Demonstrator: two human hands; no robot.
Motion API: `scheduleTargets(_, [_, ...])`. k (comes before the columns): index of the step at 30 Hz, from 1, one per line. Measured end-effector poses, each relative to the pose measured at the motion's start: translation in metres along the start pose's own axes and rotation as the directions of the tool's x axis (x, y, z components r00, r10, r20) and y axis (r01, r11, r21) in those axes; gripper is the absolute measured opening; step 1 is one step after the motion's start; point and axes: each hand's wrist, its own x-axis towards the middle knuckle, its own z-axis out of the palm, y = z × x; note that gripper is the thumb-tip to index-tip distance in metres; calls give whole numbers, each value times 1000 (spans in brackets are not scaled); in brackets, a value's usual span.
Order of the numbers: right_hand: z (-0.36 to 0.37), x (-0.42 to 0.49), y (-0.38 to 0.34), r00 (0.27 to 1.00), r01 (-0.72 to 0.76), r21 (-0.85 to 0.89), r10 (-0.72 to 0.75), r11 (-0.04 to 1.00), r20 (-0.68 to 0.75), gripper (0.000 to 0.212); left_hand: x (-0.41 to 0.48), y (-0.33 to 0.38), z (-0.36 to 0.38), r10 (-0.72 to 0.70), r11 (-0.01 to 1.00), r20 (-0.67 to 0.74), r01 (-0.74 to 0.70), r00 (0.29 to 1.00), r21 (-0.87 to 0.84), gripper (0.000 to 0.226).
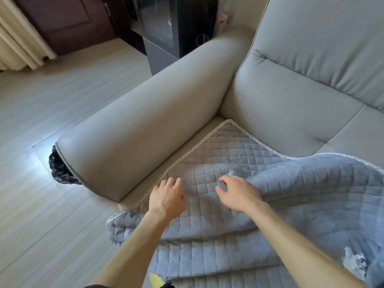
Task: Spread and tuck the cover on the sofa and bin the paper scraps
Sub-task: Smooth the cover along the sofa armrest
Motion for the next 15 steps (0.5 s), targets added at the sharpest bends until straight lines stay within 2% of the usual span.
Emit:
scheduleTargets(2, [-18, 20, 5, 994, -14, 51, 19, 999, -111, 40, 30, 17, -13, 58, 997, -88, -62, 994, -50, 44])
scheduleTargets(7, [-20, 83, 32, 928, -75, 143, 122, 987, -353, 35, 96, 52, -3, 218, 959, -170, -243, 961, -144, 48])
scheduleTargets(10, [-12, 140, 43, 916, -143, 157, 191, 977, -354, 48, 146, 53, 15, 306, 923, -146, -331, 941, -198, 56])
scheduleTargets(12, [0, 177, 50, 899, -230, 111, 255, 967, -357, 61, 183, 51, 26, 375, 910, -115, -389, 920, -141, 63])
scheduleTargets(15, [8, 219, 64, 823, -312, 54, 298, 948, -484, 67, 229, 56, 46, 420, 900, -183, -433, 889, -40, 68])
